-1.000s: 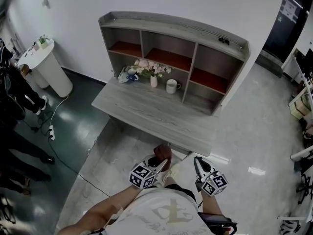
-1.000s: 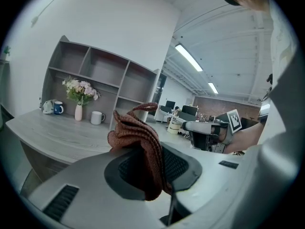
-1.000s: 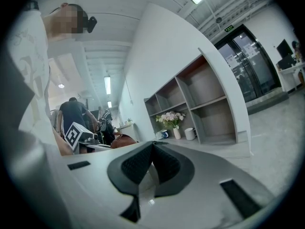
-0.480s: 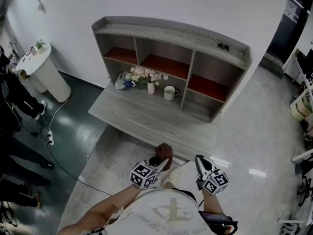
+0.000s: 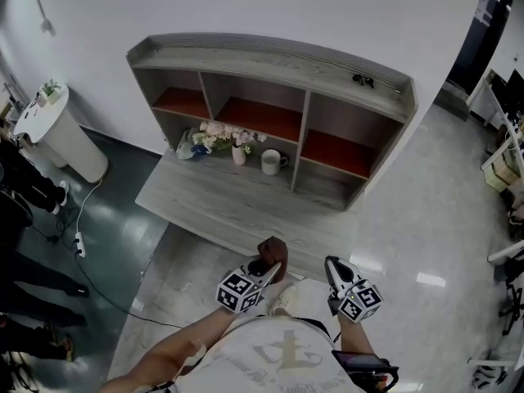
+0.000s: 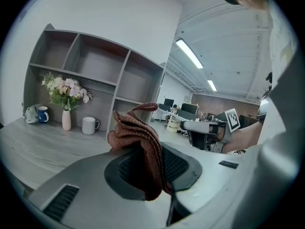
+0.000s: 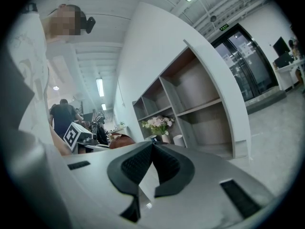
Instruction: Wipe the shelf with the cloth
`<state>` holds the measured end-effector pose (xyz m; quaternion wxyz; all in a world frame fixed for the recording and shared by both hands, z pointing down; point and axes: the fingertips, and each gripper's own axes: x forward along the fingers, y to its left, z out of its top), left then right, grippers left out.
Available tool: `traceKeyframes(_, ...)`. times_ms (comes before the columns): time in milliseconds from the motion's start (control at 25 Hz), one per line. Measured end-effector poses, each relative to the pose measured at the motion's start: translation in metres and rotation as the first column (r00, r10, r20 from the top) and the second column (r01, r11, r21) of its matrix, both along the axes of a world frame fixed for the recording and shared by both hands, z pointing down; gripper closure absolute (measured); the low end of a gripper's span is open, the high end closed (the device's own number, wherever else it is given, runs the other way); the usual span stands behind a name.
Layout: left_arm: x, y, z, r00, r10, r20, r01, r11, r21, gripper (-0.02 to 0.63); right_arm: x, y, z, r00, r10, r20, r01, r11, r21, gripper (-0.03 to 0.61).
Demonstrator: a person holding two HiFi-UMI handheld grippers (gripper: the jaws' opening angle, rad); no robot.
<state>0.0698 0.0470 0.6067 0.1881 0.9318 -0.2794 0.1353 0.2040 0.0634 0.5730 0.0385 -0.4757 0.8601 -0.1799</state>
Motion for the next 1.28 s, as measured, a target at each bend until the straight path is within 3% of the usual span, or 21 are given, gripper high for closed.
traceKeyframes(640,0.060,-0.091,-0.017,0.999,0.033,-0.031,-0.033,0.999,-0.006,0.525,0.049,-0.071,0.001,0.999,0.030,0.011,-0.030,1.000,-0.006,0.574)
traceKeyframes(1280,0.136,-0.164,-0.055,0.995,0.090,-0.033,-0.088,0.994,0.062,0.525,0.087,-0.122,-0.002,1.000,0.024,0.017,-0.024,1.000,0.014,0.574)
